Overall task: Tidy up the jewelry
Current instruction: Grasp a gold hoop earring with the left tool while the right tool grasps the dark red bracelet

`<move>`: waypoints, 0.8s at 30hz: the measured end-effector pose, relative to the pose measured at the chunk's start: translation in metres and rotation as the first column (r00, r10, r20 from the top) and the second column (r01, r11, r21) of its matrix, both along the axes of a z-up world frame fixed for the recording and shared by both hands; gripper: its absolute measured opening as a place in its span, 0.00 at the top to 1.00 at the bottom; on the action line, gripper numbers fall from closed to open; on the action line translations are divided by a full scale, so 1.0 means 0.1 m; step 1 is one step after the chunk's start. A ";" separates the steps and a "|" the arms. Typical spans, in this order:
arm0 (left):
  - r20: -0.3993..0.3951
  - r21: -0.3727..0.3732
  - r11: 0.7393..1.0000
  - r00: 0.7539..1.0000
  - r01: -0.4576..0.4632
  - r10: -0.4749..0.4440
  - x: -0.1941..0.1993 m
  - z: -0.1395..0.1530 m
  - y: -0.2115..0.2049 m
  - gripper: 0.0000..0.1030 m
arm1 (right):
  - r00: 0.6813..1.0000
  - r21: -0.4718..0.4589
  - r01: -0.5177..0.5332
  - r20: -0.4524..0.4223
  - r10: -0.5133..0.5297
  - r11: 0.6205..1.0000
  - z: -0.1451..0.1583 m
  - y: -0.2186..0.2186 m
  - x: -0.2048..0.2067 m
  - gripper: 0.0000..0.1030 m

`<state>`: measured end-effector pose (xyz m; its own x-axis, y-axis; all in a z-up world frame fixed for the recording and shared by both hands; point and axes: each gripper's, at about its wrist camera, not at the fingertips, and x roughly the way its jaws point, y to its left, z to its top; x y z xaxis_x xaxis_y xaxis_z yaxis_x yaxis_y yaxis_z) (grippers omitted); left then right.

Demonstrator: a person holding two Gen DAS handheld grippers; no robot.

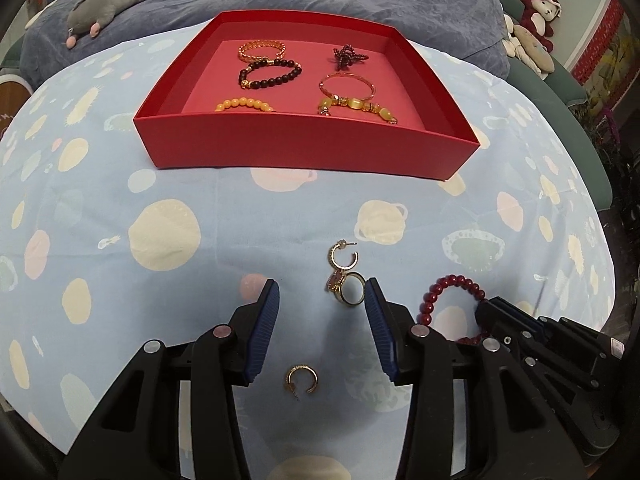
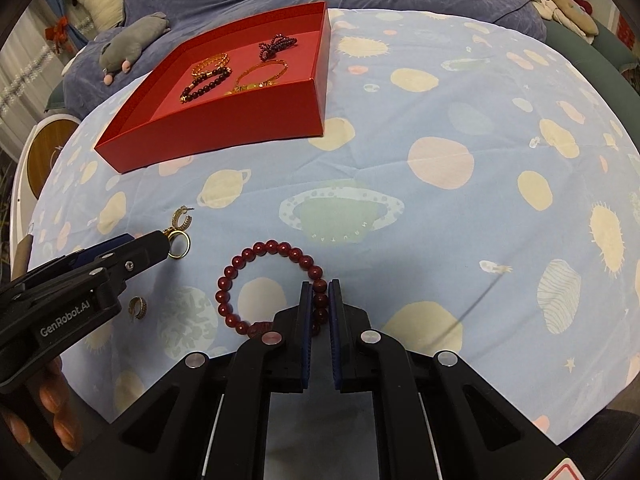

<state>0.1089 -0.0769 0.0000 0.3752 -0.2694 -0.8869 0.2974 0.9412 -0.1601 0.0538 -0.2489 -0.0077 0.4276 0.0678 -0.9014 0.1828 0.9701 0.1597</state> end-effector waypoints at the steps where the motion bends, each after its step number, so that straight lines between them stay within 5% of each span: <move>1: -0.001 0.006 1.000 1.000 0.003 -0.003 0.02 -0.01 -0.01 0.66 | 1.000 0.002 0.001 0.000 -0.001 1.000 0.00 0.00 0.00 0.93; 10: 0.003 0.022 0.999 0.999 0.043 -0.044 0.04 -0.08 -0.08 0.90 | 1.000 0.015 0.004 0.002 -0.004 1.000 0.00 0.01 0.03 0.93; 24: 0.002 -0.025 1.000 1.000 -0.004 0.004 -0.03 0.13 0.21 0.91 | 0.996 0.022 -0.001 0.084 -0.001 1.000 0.37 0.07 0.02 0.93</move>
<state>0.1062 -0.0558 0.0130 0.3783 -0.2902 -0.8790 0.2941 0.9381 -0.1831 0.0561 -0.2423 0.0293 0.5021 0.0871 -0.8604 0.1682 0.9661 0.1959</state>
